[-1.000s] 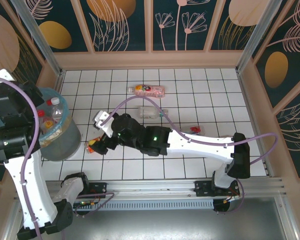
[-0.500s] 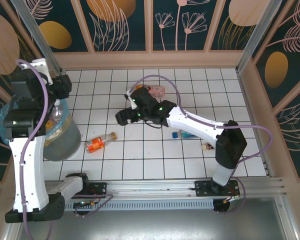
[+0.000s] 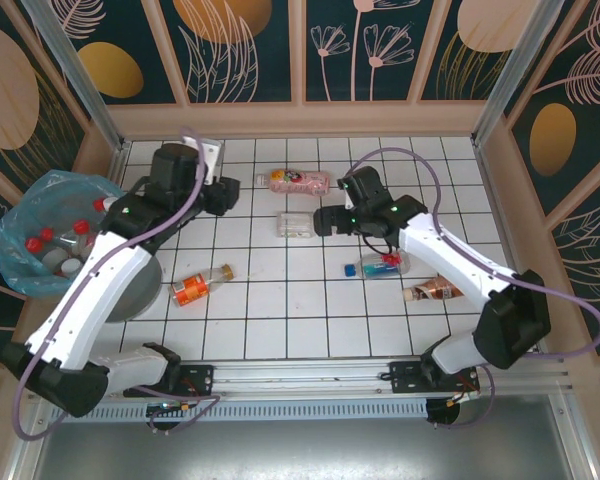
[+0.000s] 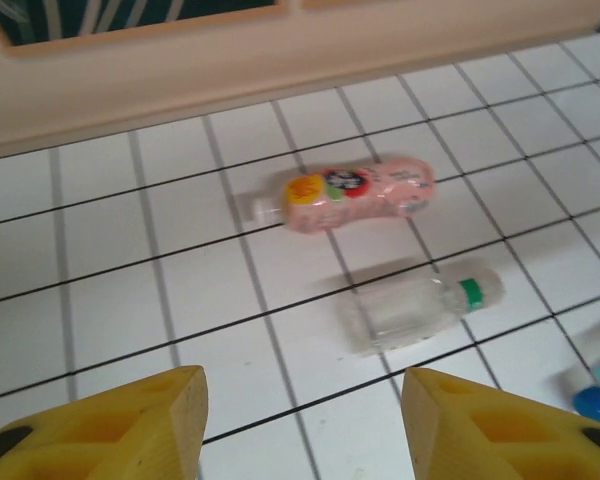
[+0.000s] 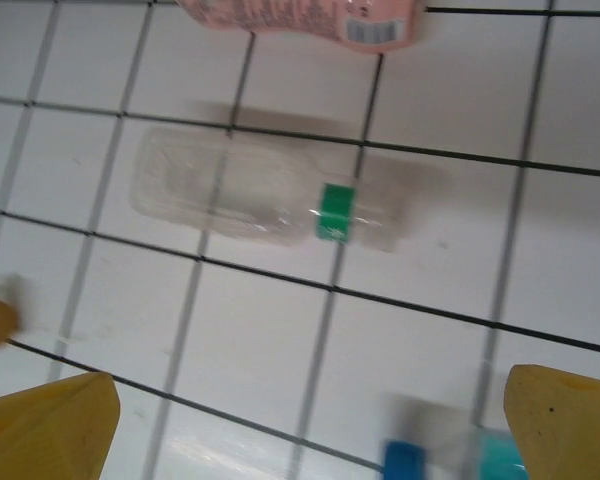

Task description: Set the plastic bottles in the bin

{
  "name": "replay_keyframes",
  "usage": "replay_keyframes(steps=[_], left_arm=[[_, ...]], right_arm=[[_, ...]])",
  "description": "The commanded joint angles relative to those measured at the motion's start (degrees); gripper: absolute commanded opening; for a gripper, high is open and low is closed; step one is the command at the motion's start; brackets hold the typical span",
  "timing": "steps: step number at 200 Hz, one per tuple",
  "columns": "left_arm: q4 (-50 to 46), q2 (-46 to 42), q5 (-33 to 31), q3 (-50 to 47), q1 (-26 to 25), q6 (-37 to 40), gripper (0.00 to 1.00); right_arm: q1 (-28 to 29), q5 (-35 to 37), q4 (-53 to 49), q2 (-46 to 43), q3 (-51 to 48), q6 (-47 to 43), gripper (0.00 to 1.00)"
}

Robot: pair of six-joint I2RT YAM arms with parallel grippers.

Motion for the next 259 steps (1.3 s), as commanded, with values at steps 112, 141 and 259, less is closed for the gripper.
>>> replay_keyframes(steps=[112, 141, 259], left_arm=[[20.6, -3.2, 15.0, -18.2, -1.1, 9.9, 0.73], [20.2, -3.5, 14.9, -19.1, -1.1, 11.3, 0.74], [21.8, -5.4, 12.9, -21.2, -1.1, 9.5, 0.75]], right_arm=[[-10.9, 2.2, -6.3, -4.0, -14.7, -61.0, 0.99], [-12.6, 4.4, -0.1, -4.1, -19.6, -65.6, 0.99], [-14.5, -3.0, 4.0, 6.5, -19.3, -68.9, 0.74]])
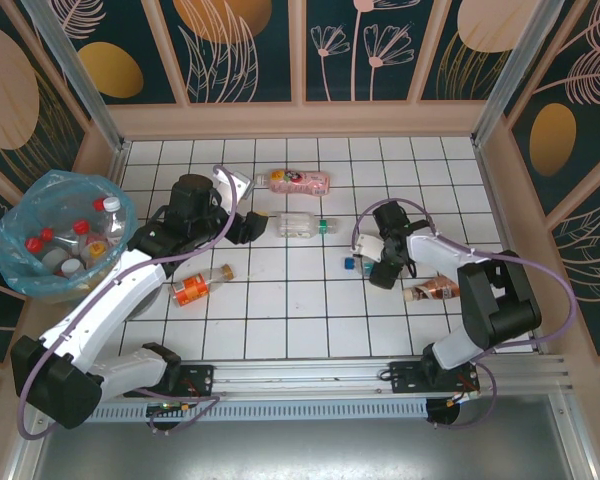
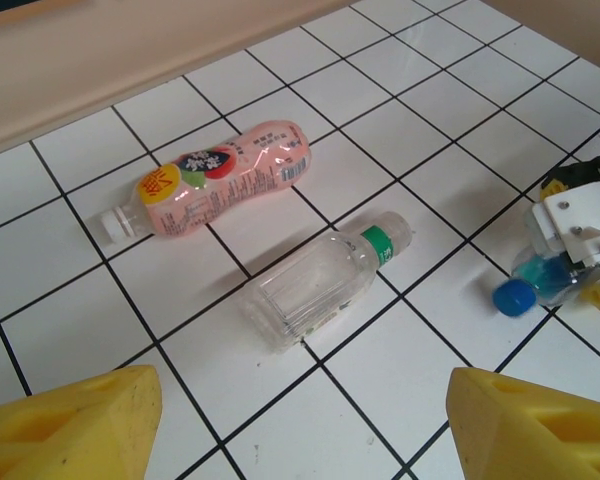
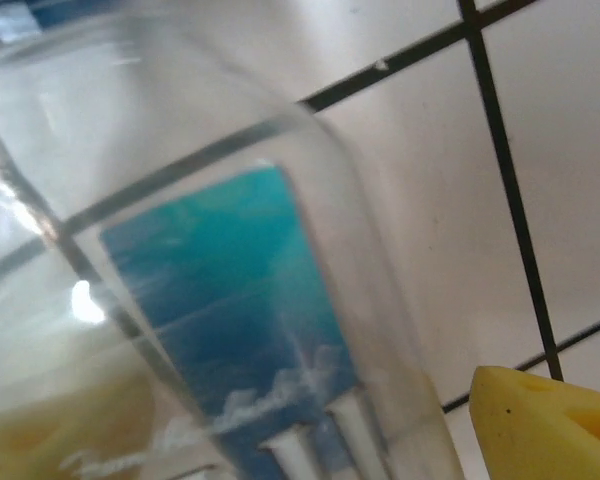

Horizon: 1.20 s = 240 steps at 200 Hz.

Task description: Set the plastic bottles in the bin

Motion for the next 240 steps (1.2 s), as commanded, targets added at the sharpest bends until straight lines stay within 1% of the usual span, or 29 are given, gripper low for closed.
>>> replay_keyframes(steps=[1, 19, 32, 37, 63, 84, 101, 125, 136, 164, 168, 181, 195, 216, 240], left_arm=[[2.4, -1.0, -1.4, -0.4, -0.3, -1.2, 0.75], [2.5, -0.9, -1.9, 0.5, -0.3, -2.0, 0.75], [2.8, -0.9, -2.1, 1.6, -0.3, -3.1, 0.75], [3.1, -1.0, -2.2, 2.0, -0.3, -3.5, 0.75], [4.9, -1.4, -1.9, 4.1, -0.3, -6.9, 0.75], [6.8, -1.5, 0.1, 5.8, -0.3, -11.2, 0.74], [8.9, -0.9, 5.1, 7.0, -0.3, -15.3, 0.74], [14.5, 1.5, 17.2, 7.3, -0.3, -20.9, 0.73], [17.5, 2.6, 21.5, 7.2, -0.3, -23.3, 0.73], [20.8, 5.3, 29.5, 9.1, -0.4, -26.8, 0.74], [21.2, 5.5, 30.5, 9.3, -0.5, -27.1, 0.75], [22.6, 5.6, 32.8, 9.8, -0.9, -27.7, 0.78], [23.8, 5.4, 34.5, 9.9, -1.5, -27.8, 0.79], [24.1, 5.2, 36.0, 9.7, -1.9, -27.7, 0.78], [23.8, 4.8, 37.0, 8.9, -2.1, -27.8, 0.74]], right_arm=[[0.0, -4.1, -0.6, -0.3, 0.8, -1.5, 0.73], [0.0, -5.1, -1.5, -1.6, 0.8, -1.2, 0.63], [0.0, -5.9, -2.2, -2.8, 1.1, -0.3, 0.58], [0.0, -6.3, -2.6, -3.2, 1.3, 0.0, 0.55], [0.4, -7.4, -4.3, -6.1, 2.7, 3.0, 0.54], [1.3, -9.4, -3.9, -11.0, 3.4, 5.9, 0.54], [2.2, -13.0, -1.7, -16.2, 4.3, 9.7, 0.52], [3.7, -21.2, 3.5, -23.3, 5.7, 18.5, 0.48], [4.9, -24.5, 6.3, -25.8, 6.0, 22.4, 0.48], [9.5, -27.3, 11.8, -28.5, 7.1, 30.4, 0.48], [11.1, -27.5, 12.3, -28.5, 7.4, 31.0, 0.48], [14.4, -27.6, 14.0, -28.5, 8.2, 32.9, 0.48], [16.6, -28.3, 16.1, -28.1, 9.0, 35.1, 0.49], [18.4, -29.4, 18.2, -27.2, 10.1, 37.1, 0.48], [19.3, -29.8, 19.2, -26.5, 11.2, 38.2, 0.49]])
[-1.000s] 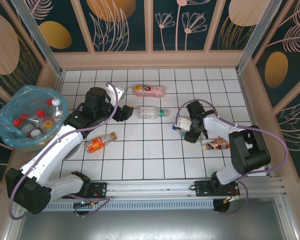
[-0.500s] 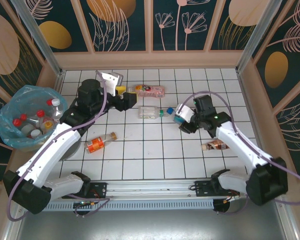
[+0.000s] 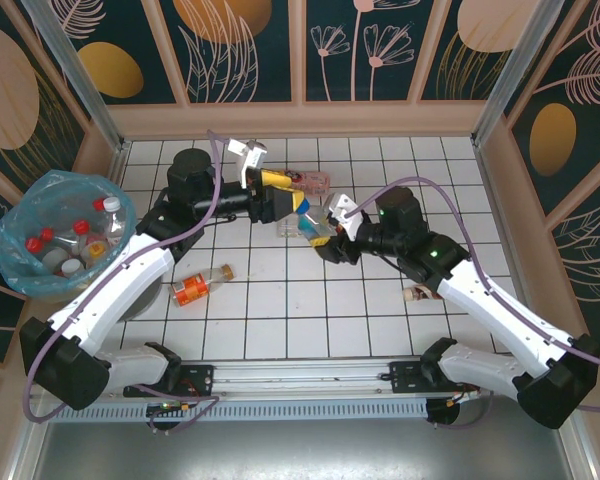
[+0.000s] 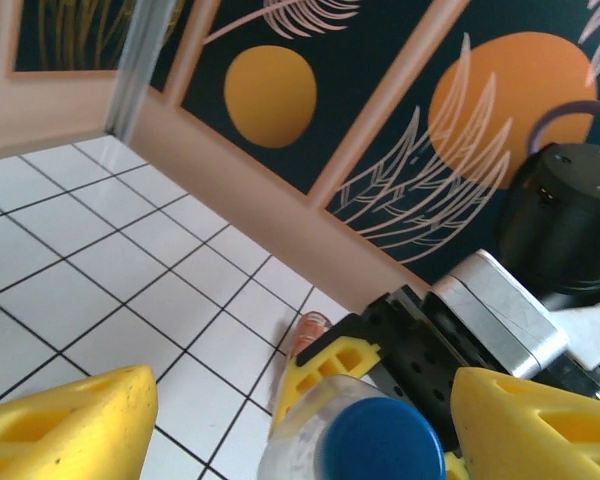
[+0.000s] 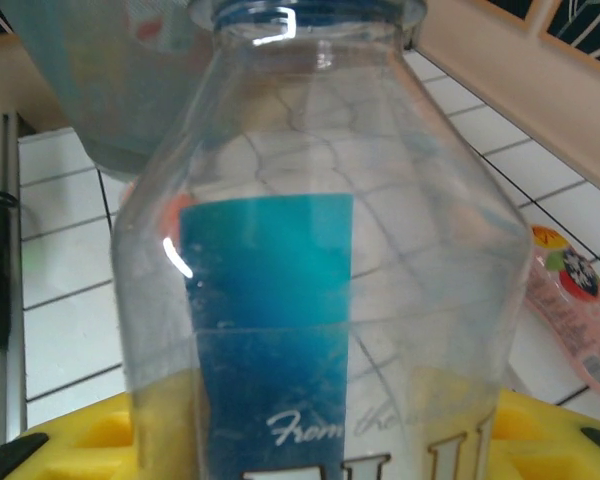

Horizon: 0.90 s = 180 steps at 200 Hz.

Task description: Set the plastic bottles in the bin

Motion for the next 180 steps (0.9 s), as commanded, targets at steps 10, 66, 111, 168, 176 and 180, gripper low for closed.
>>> replay_keyframes(steps=[10, 66, 111, 168, 176, 180], left_arm=[[3.0, -1.2, 4.1, 0.6, -0.4, -1.3, 0.73], [3.2, -2.6, 3.5, -0.4, -0.9, -0.6, 0.48], [2.3, -4.1, -2.1, 0.0, -0.9, -1.1, 0.12], [1.5, -7.9, -13.7, 0.1, -0.9, -3.2, 0.00], [0.8, -8.8, -16.7, 0.6, -0.9, -3.6, 0.00], [0.3, -9.1, -18.5, 1.0, -0.9, -3.9, 0.00]], right_arm=[[1.1, -2.2, 4.6, 0.8, 3.3, 4.2, 0.49], [2.5, -3.3, 5.5, 1.6, 4.5, 5.4, 0.49], [3.6, -2.5, 5.6, 1.3, 4.9, 5.4, 0.50], [5.3, 3.7, 12.6, -0.7, 3.4, 7.9, 0.99], [5.4, 3.9, 13.4, -1.0, 3.3, 7.7, 0.99], [5.5, 4.3, 13.7, -1.1, 3.4, 7.6, 0.99]])
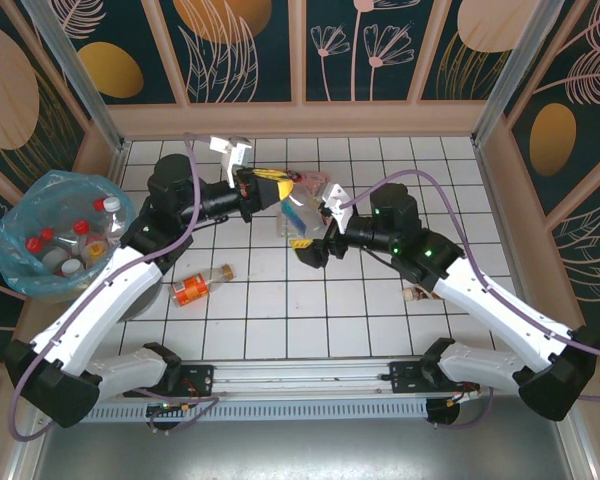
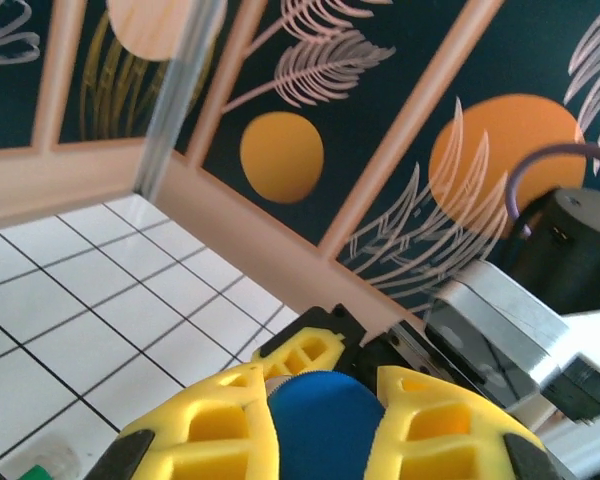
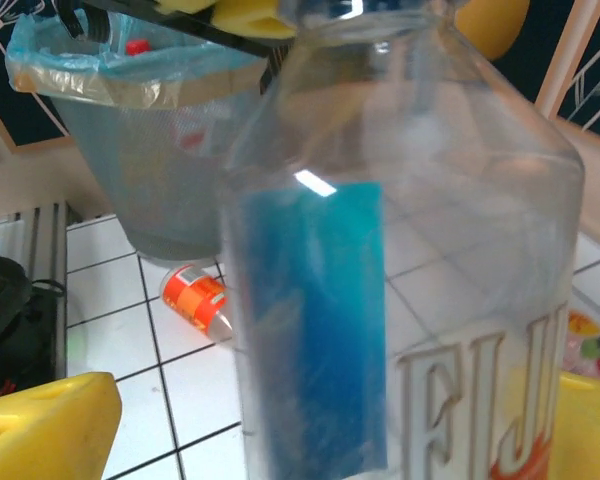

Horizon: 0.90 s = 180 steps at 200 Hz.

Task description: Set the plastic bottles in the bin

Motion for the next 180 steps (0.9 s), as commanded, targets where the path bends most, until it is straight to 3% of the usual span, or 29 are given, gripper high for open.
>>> replay_keyframes(steps=[1, 26, 58, 89, 102, 120, 140, 160, 180], left_arm=[[-0.6, -3.1, -10.3, 1.3, 0.2, -1.7, 0.00], [-9.8, -5.5, -26.9, 7.7, 0.2, -0.9, 0.00], [-22.7, -9.1, -53.0, 15.7, 0.2, 9.8, 0.00], [-35.9, -6.9, -81.1, 26.1, 0.3, 20.0, 0.00], [-42.2, -4.1, -89.9, 31.3, 0.5, 21.2, 0.00], [-48.9, -1.4, -95.5, 36.9, 2.8, 20.9, 0.00], [-55.2, 0.6, -95.6, 42.0, 8.8, 20.0, 0.00], [-55.4, 1.0, -97.3, 41.6, 13.2, 22.4, 0.00], [-53.3, 0.8, -94.1, 37.9, 19.2, 23.8, 0.00]], right_arm=[[0.9, 2.7, 5.9, -2.4, 0.5, 0.7, 0.99], [2.2, 8.4, 7.0, -2.6, 1.5, -1.2, 0.99], [3.8, 14.6, 9.0, -3.1, 1.6, -5.4, 0.99], [4.5, 14.1, 8.9, -2.5, 1.4, -8.0, 0.99], [4.8, 13.7, 8.6, -1.8, 1.2, -8.7, 0.99], [5.4, 13.3, 8.3, -0.4, 1.0, -9.5, 0.99], [6.4, 13.3, 7.8, 1.1, 1.2, -10.6, 0.99], [7.2, 12.9, 6.8, 1.9, 1.6, -11.8, 0.99], [7.6, 12.5, 7.0, 1.8, 1.1, -12.3, 0.99]])
